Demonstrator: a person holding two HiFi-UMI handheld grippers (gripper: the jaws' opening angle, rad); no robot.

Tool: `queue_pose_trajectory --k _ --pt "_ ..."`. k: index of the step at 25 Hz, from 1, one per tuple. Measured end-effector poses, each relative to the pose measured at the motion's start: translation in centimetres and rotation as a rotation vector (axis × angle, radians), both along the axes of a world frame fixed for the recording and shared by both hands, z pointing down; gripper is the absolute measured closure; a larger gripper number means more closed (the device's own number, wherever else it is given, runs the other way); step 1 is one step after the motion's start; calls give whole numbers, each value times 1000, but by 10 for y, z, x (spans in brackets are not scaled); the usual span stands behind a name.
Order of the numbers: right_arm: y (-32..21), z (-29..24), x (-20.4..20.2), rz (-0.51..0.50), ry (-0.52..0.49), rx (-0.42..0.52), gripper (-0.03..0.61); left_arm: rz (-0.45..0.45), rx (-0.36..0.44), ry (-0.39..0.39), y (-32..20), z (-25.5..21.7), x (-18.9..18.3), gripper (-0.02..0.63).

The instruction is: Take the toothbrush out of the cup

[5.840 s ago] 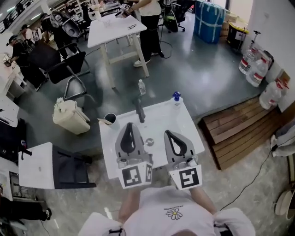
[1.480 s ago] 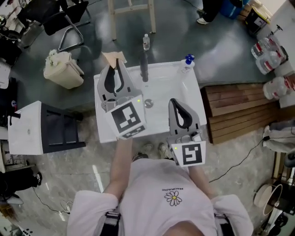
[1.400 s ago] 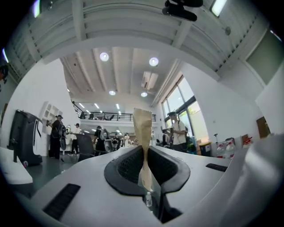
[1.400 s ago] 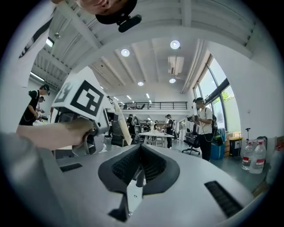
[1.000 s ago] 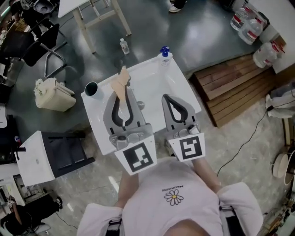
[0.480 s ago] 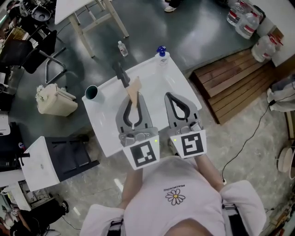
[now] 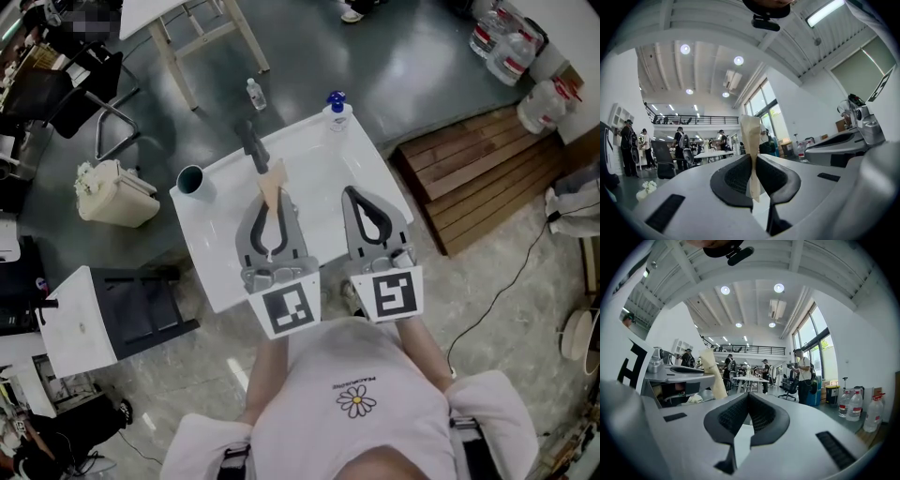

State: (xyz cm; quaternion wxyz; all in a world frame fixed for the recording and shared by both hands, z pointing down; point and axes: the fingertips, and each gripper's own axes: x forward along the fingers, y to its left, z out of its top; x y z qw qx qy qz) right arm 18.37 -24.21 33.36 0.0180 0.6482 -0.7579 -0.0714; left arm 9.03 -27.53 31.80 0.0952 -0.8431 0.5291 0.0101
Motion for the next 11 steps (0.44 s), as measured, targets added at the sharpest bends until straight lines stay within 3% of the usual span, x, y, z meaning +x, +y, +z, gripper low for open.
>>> queue_pose_trajectory --k 11 --pt "4 -4 -3 5 7 12 566 -24 2 36 5 -3 -11 572"
